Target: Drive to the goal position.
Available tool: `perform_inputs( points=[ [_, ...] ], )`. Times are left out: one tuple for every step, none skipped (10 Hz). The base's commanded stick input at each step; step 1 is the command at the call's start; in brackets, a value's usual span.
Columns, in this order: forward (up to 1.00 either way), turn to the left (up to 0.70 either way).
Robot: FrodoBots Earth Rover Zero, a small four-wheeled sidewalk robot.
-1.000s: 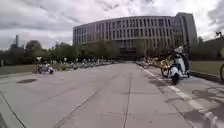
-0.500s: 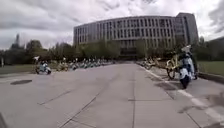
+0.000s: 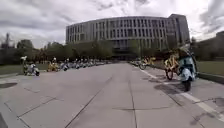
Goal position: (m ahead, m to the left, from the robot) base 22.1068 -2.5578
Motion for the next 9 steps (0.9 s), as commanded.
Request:
perform_inputs(
  points=[
    [0.7, 0.01],
    [0.7, 0.01],
    [0.7, 0.01],
    [0.7, 0.01],
    [0.7, 0.01],
    [0.7, 0.01],
    [0.7, 0.01],
    [0.7, 0.01],
    [0.7, 0.01]
  ],
)
